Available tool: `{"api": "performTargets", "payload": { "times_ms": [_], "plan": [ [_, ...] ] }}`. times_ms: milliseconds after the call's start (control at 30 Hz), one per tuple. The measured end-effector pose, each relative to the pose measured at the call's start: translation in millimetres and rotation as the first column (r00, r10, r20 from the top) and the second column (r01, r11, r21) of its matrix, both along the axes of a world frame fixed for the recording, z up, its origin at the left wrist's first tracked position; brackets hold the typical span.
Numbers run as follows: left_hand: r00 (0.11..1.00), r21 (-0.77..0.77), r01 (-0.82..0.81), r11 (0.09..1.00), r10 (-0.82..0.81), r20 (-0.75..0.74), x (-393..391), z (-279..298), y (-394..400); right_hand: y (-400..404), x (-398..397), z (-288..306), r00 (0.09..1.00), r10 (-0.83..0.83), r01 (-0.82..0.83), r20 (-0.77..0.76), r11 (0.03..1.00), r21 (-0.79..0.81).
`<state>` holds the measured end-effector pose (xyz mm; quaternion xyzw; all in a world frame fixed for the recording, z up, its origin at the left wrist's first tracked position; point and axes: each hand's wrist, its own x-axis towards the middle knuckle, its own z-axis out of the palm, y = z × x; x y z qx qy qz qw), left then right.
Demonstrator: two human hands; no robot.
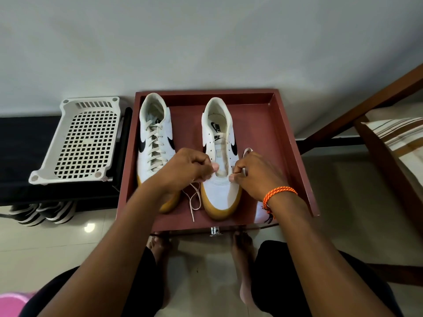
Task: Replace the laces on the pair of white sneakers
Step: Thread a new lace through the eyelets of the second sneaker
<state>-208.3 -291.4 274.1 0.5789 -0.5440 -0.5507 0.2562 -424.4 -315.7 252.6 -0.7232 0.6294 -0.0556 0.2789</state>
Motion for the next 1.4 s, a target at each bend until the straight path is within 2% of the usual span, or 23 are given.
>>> {"api": "performTargets", "payload": {
  "times_ms": [67, 133, 200, 233, 267, 333, 400, 433, 467, 500, 533, 600, 700, 800, 933, 1033, 1133, 1200, 1267, 1400],
  "plan": [
    [0.964, 0.069, -0.012, 0.998, 0.03, -0.263, 8, 14, 2, 0, -1, -1, 1.0, 0.005, -0.005, 0.017, 1.0, -0.013],
    [0.877, 0.133, 0.005, 0.991, 0.06, -0.477, 14, 21, 4, -2, -2, -1, 1.0, 0.0, 0.0, 0.028, 1.0, -0.023],
    [0.801, 0.184, -0.027, 0.983, 0.131, -0.584, 14, 21, 4, -4, -3, -1, 0.999, 0.002, -0.001, 0.04, 1.0, -0.012],
    [0.798, 0.214, -0.074, 0.974, 0.186, -0.573, 12, 20, 3, -4, -4, -1, 0.999, 0.014, -0.014, 0.037, 1.0, -0.011],
    [0.825, 0.23, -0.138, 0.963, 0.24, -0.512, 10, 17, 1, -3, -3, -2, 0.999, 0.025, -0.024, 0.023, 1.0, -0.006],
    [0.907, 0.176, -0.253, 0.951, 0.297, -0.299, 5, 15, -1, 0, -1, -3, 1.0, 0.028, -0.028, -0.012, 1.0, 0.011],
    [0.957, 0.057, -0.283, 0.958, 0.285, -0.046, 2, 8, -1, 1, -1, -2, 0.999, 0.013, -0.012, -0.035, 1.0, 0.021],
    [0.961, -0.032, -0.239, 0.971, 0.241, 0.135, 2, 3, -1, 1, -1, -1, 0.999, 0.01, -0.009, -0.038, 1.0, 0.014],
    [0.923, -0.114, -0.141, 0.983, 0.173, 0.345, 1, -2, 1, 0, -2, 0, 0.999, 0.007, -0.007, -0.035, 1.0, 0.008],
    [0.842, -0.142, -0.021, 0.99, 0.094, 0.531, -1, -7, 4, 0, -3, 0, 1.0, 0.005, -0.005, -0.028, 1.0, 0.006],
    [0.761, -0.14, 0.069, 0.988, 0.039, 0.648, -3, -11, 7, 0, -3, 1, 1.0, 0.003, -0.003, -0.026, 1.0, 0.003],
    [0.719, -0.173, 0.124, 0.977, 0.032, 0.694, -8, -16, 10, 0, -2, 0, 1.0, -0.002, 0.002, -0.023, 1.0, -0.009],
    [0.765, -0.227, 0.137, 0.964, 0.043, 0.643, -9, -21, 6, 0, 1, -1, 1.0, 0.008, -0.008, 0.017, 0.999, -0.041],
    [0.829, -0.197, 0.112, 0.974, 0.018, 0.558, -7, -19, 2, 0, 0, -2, 0.997, 0.017, -0.016, 0.072, 1.0, -0.012],
    [0.886, -0.112, 0.091, 0.989, -0.029, 0.463, 0, -13, 2, -2, -2, -5, 0.999, 0.005, -0.004, 0.047, 1.0, -0.021],
    [0.923, -0.074, 0.047, 0.996, -0.015, 0.383, -3, -5, 4, -1, 0, 1, 1.0, 0.001, -0.001, 0.031, 1.0, 0.011],
    [0.95, -0.06, 0.039, 0.997, -0.018, 0.312, -13, 7, 17, 4, 3, 17, 0.997, -0.002, -0.006, 0.077, 0.996, 0.094],
    [0.992, -0.063, -0.008, 0.998, 0.016, 0.125, -18, 14, 24, 4, 5, 33, 0.98, -0.021, -0.014, 0.198, 0.984, 0.177],
    [0.996, -0.111, -0.088, 0.99, 0.084, -0.039, -21, 36, 34, 10, 3, 62, 0.937, -0.09, 0.02, 0.337, 0.979, 0.205],
    [0.951, -0.222, -0.265, 0.938, 0.216, -0.223, -34, 93, 46, 23, -4, 123, 0.807, -0.131, 0.04, 0.576, 0.985, 0.168]
  ]
}}
